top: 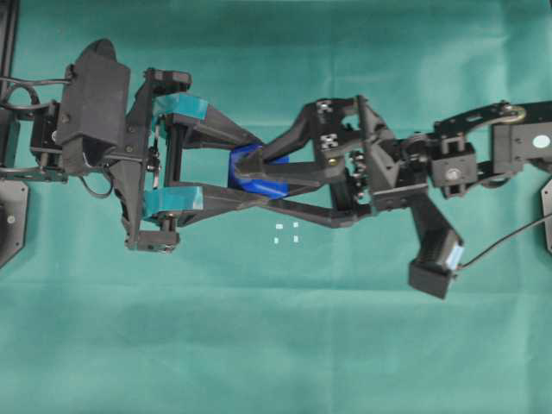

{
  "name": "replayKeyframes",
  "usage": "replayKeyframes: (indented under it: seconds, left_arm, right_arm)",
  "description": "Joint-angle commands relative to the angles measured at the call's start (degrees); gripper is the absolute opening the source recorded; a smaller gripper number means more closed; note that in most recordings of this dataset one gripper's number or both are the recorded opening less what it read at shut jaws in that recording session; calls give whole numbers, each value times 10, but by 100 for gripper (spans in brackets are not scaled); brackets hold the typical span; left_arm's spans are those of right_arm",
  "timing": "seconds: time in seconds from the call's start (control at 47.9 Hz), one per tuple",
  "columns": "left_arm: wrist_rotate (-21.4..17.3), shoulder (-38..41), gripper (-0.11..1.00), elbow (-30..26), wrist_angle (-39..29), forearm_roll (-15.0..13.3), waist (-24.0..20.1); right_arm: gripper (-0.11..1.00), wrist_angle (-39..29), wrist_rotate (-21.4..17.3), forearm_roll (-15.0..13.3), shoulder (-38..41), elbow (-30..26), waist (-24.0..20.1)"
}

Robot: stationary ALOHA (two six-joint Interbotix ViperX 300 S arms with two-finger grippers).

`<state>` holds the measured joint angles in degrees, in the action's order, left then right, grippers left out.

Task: Handover the blue block to the right arm after grasping it with the left arm, then place it in the designated position.
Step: 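Close the right gripper on the cube's exposed side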

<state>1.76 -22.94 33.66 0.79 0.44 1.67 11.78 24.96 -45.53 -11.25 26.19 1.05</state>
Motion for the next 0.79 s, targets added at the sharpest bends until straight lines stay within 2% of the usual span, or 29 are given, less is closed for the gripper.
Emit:
replayKeyframes:
  seconds: [0.0, 0.459, 0.522, 0.626, 0.772]
  left_arm:
    - [0, -11, 47, -7, 1, -2, -2]
    - [-1, -11, 47, -6, -4, -1, -3]
    - [-1, -11, 47, -6, -4, -2, -3]
    - [0, -11, 47, -6, -4, -2, -3]
    - [0, -11, 47, -6, -5, -2, -3]
  right_arm:
    - [94, -4, -2, 0, -2, -22, -1]
    - [93, -11, -3, 0, -2, -24, -1]
    - [86, -11, -3, 0, -3, -24, -1]
    - [65, -14, -10, 3, -4, -23, -1]
    - [64, -30, -21, 9, -3, -25, -1]
